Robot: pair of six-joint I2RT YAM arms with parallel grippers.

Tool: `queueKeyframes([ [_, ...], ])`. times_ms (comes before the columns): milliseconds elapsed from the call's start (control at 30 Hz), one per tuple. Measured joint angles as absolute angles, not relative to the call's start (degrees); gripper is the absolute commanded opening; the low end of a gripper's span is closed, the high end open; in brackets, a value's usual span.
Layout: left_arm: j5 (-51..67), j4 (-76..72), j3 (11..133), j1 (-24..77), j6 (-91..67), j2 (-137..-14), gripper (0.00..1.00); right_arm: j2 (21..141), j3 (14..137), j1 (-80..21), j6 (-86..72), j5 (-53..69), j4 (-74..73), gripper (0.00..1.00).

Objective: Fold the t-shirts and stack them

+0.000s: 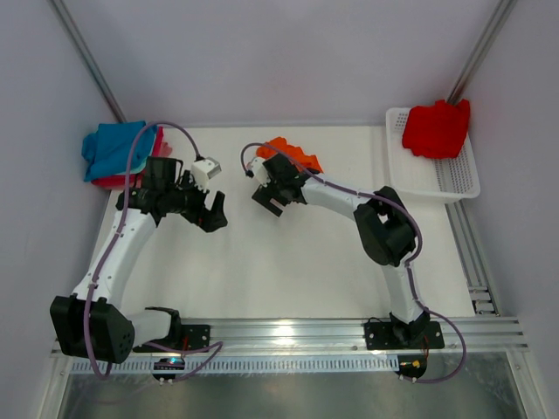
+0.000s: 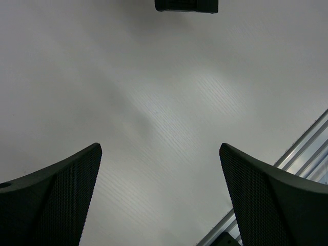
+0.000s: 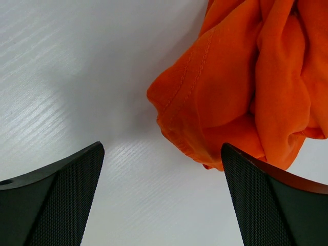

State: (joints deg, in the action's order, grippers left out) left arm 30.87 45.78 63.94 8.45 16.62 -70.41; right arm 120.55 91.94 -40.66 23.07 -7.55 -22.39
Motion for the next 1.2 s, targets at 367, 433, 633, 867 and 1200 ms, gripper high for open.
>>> queueKeyframes([
  [367, 30.89, 45.23, 63.18, 8.45, 16.45, -70.24, 0.99, 122.56, 94.67, -42.68, 24.05, -8.49, -20.80, 0.90],
  [433, 30.89, 45.21, 63.18, 8.45, 16.43, -70.24, 0.99, 123.13, 95.02, -42.74, 24.23, -8.73, -20.67, 0.84],
  [633, 30.96, 45.15, 63.09, 8.45, 16.40, -70.22, 0.99, 124.40, 95.15, -42.68, 24.69, -9.91, -20.64, 0.79],
  [867, 31.11, 44.77, 62.74, 8.45, 16.32, -70.22, 0.99, 124.53, 95.15, -42.68, 25.23, -11.42, -20.36, 0.65],
  [1200, 31.29, 44.53, 62.54, 8.45, 15.79, -70.22, 0.99, 124.92, 95.15, -42.65, 25.80, -13.43, -19.35, 0.03],
])
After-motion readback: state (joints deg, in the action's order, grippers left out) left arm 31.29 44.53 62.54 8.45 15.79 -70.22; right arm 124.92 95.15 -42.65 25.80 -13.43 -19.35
